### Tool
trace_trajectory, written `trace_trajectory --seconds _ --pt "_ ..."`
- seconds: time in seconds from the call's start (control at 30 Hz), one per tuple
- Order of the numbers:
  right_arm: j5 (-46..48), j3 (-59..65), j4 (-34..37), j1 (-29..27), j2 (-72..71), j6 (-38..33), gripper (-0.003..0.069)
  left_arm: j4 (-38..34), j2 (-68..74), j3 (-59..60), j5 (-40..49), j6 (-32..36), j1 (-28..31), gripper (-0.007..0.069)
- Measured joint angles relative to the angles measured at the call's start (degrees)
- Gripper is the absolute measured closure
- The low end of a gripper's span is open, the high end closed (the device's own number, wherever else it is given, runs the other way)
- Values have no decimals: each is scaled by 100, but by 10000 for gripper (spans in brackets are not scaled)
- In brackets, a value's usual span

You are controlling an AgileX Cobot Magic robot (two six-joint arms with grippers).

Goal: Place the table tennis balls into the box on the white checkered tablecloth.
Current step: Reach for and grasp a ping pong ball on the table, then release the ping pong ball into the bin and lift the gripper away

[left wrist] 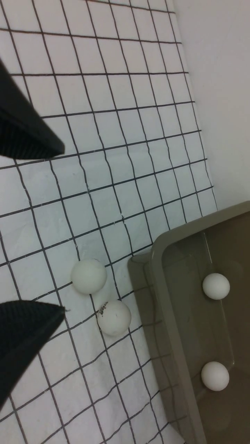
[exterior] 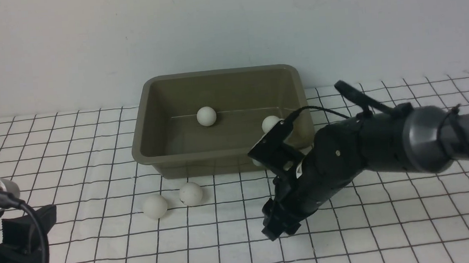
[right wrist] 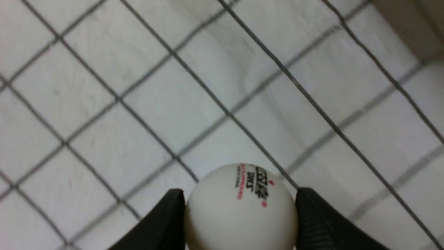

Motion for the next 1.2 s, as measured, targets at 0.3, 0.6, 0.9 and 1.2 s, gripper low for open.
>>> trace_trajectory --seconds 0.3,0.6,0.9,1.2 --pt "-96 -37 -239 -167 -1110 -11 295 0 0 0 0 34 0 132" --pt "-1675 -1170 148 -175 104 -175 295 0 0 0 0 39 0 132" --pt "-1975 -2266 224 -283 1556 -461 263 -66 0 0 4 39 0 132" --pt "-1831 -2653 -105 -665 1423 -461 -15 -380 0 0 159 118 0 132"
